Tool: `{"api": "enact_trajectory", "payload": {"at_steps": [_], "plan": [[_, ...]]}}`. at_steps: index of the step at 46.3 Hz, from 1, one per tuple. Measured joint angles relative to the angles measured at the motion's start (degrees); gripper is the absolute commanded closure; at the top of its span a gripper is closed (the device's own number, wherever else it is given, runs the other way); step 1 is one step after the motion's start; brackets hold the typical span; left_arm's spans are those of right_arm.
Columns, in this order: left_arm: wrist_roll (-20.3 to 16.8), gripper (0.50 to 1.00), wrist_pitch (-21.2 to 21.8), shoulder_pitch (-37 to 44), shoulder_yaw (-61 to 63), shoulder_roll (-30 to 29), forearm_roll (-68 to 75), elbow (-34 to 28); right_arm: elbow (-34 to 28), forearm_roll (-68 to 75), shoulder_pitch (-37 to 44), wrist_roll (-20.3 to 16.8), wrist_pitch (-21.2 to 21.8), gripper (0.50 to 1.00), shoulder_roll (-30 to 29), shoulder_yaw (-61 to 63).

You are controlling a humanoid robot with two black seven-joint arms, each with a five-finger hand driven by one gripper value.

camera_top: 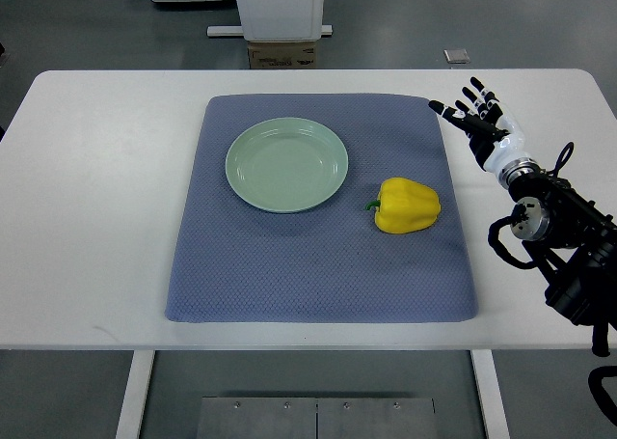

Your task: Place yellow pepper on plate with right hand

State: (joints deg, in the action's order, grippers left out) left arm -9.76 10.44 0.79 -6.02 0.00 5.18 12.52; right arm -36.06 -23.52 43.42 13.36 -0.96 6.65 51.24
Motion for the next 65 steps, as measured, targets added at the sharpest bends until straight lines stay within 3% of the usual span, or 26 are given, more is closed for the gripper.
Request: {"api": "enact_trajectory", "payload": {"at_steps": [65], "plan": [[0.0, 0.5, 0.02, 0.0, -0.04, 0.0, -0.15, -0.03, 1.66, 0.01, 0.61, -0.09, -0.01, 0.5, 1.58, 0.07]]}}
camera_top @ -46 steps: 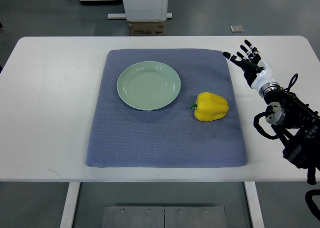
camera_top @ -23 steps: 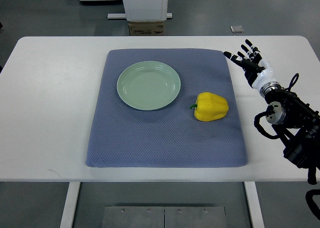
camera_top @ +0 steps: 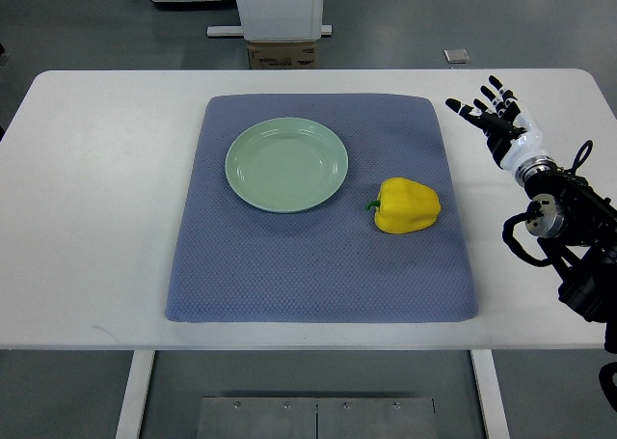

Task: Place yellow pepper on plate with right hand
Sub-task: 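Move the right hand down toward the yellow pepper, fingers open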

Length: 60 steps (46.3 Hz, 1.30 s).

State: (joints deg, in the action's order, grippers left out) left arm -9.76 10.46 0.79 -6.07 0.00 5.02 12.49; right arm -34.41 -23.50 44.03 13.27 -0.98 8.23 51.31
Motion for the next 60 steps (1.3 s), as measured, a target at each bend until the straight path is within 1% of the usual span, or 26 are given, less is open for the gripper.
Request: {"api": "enact_trajectory", "payload": {"at_steps": [10, 18, 23, 27, 30, 33, 38, 43, 49, 53, 60], "plan": [[0.0, 0.5, 0.0, 0.01, 0.0, 0.0, 0.0, -0.07, -1.15, -0.03, -0.17, 0.0, 0.85, 0.5, 0.16, -0.06], [0.0, 0.5, 0.0, 0.01, 0.0, 0.0, 0.0, -0.08, -3.1, -0.05, -0.61, 0.49, 0.97, 0.5, 2.3, -0.11], [0.0, 0.5, 0.0, 0.03, 0.0, 0.0, 0.0, -0.07, -6.6, -0.02, -0.71, 0.55, 1.59, 0.5, 3.95, -1.29], [0.0, 0.5, 0.01, 0.02, 0.0, 0.0, 0.0, -0.09, -10.6, -0.02, -0.59, 0.6, 3.23, 0.5, 7.25, -4.88], [0.0, 0.5, 0.0, -0.01, 0.0, 0.0, 0.0, -0.07, -13.16, -0.03, -0.09, 0.73, 3.35, 0.5, 9.61, -8.01], [0.0, 0.5, 0.0, 0.07, 0.0, 0.0, 0.0, -0.04, -15.49, -0.19, 0.8, 1.57, 3.39, 0.5, 11.93, -11.8], [0.0, 0.5, 0.0, 0.01, 0.0, 0.0, -0.01, -0.04, -18.23, -0.78, 3.62, 4.48, 3.81, 0.5, 15.91, -19.46], [0.01, 0.5, 0.0, 0.0, 0.0, 0.0, -0.01, -0.07, -19.62, -1.9, 6.46, 7.15, 3.89, 0.5, 18.46, -27.37], [0.01, 0.5, 0.0, 0.03, 0.0, 0.0, -0.02, -0.07, -20.33, -6.93, 8.52, 10.58, 3.89, 0.5, 20.38, -34.71], [0.01, 0.5, 0.0, 0.02, 0.0, 0.0, -0.02, -0.05, -20.98, -10.14, 8.89, 11.71, 3.89, 0.5, 21.08, -36.19], [0.01, 0.5, 0.0, 0.04, 0.01, 0.0, -0.02, -0.06, -24.12, -13.53, 9.42, 11.89, 4.29, 0.5, 22.66, -36.9]]}}
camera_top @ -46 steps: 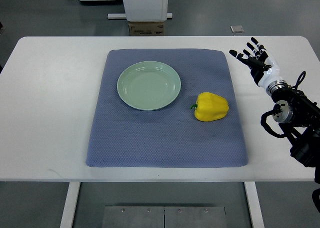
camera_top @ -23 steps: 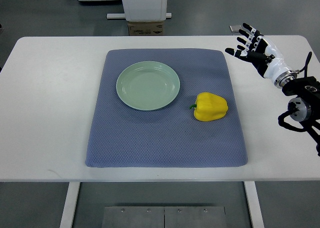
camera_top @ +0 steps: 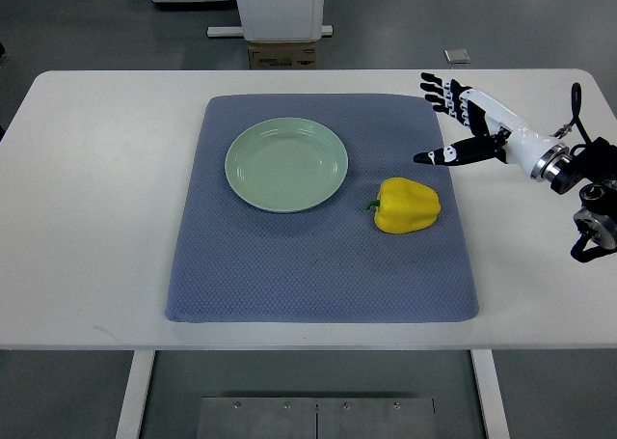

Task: Place yellow pepper on plate with right hand
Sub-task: 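Move the right hand down toward the yellow pepper, fingers open, then close the right hand fingers around the yellow pepper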

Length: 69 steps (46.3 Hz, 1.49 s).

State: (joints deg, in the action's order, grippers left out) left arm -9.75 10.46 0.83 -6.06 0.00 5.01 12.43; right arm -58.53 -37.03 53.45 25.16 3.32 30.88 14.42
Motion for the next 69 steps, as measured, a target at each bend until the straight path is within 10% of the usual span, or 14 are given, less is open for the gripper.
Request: {"api": "enact_trajectory", "payload": {"at_steps": [69], "plan": [[-0.01, 0.5, 0.0, -0.03, 0.0, 0.0, 0.01, -0.02, -3.45, -15.52, 8.58, -0.1, -2.83, 0.538, -0.94, -19.73]]}}
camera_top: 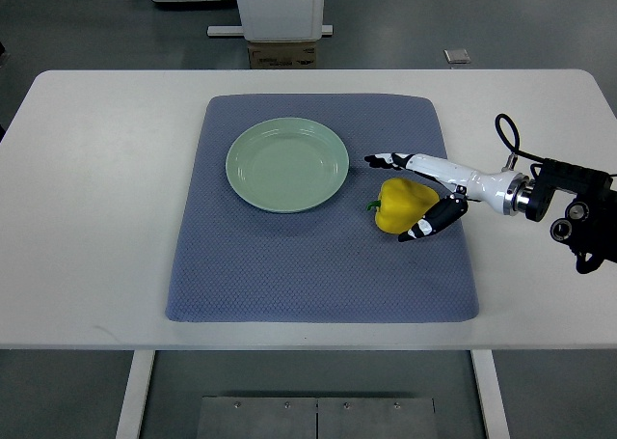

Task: Place yellow pepper on plate with right hand
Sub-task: 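Close the right hand fingers around the yellow pepper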

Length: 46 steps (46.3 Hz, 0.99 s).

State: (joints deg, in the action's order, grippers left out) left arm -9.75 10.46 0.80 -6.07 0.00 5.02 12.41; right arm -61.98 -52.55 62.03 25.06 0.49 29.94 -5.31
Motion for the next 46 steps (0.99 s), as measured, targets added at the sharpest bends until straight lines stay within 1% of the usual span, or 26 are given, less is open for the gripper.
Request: {"api": "enact_trajectory", "payload": {"at_steps": [10, 13, 24, 31, 36, 37, 38, 41, 44, 46], "plan": [[0.0, 0.5, 0.0, 0.03, 0.0, 0.0, 0.0, 0.01, 2.46, -0.07, -0.49, -0.17, -0.5, 0.555, -1.28, -0.11], [0.0, 0.5, 0.0, 0.03, 0.0, 0.0, 0.0, 0.02, 3.14, -0.23, -0.59, -0.17, -0.5, 0.567, -1.57, -0.48], [0.0, 0.5, 0.0, -0.03, 0.0, 0.0, 0.01, 0.01, 3.46, -0.36, -0.69, -0.1, -1.3, 0.584, -2.01, -2.29], [0.0, 0.5, 0.0, 0.02, 0.0, 0.0, 0.01, 0.02, 3.93, -0.39, -0.95, -0.08, -1.54, 0.622, -2.31, -2.52], [0.0, 0.5, 0.0, -0.02, 0.0, 0.0, 0.0, 0.03, 4.57, -0.37, -1.11, -0.05, -1.55, 0.67, -2.73, -2.52], [-0.01, 0.5, 0.0, -0.02, 0.0, 0.0, 0.0, 0.03, 4.76, -0.36, -1.16, -0.05, -1.55, 0.67, -2.85, -2.52], [0.0, 0.5, 0.0, 0.05, 0.0, 0.0, 0.01, 0.04, 5.21, -0.37, -1.21, -0.06, -1.56, 0.736, -3.15, -2.52], [0.0, 0.5, 0.0, 0.08, 0.0, 0.0, 0.01, 0.05, 5.59, -0.36, -1.21, -0.08, -1.56, 0.783, -3.4, -2.52], [0.0, 0.5, 0.0, 0.0, 0.0, 0.0, 0.01, 0.07, 5.94, -0.36, -1.21, -0.08, -1.56, 0.864, -3.63, -2.52], [0.0, 0.5, 0.0, 0.02, 0.0, 0.0, 0.02, 0.07, 6.0, -0.29, -1.21, -0.09, -1.56, 0.908, -3.72, -2.51]]}}
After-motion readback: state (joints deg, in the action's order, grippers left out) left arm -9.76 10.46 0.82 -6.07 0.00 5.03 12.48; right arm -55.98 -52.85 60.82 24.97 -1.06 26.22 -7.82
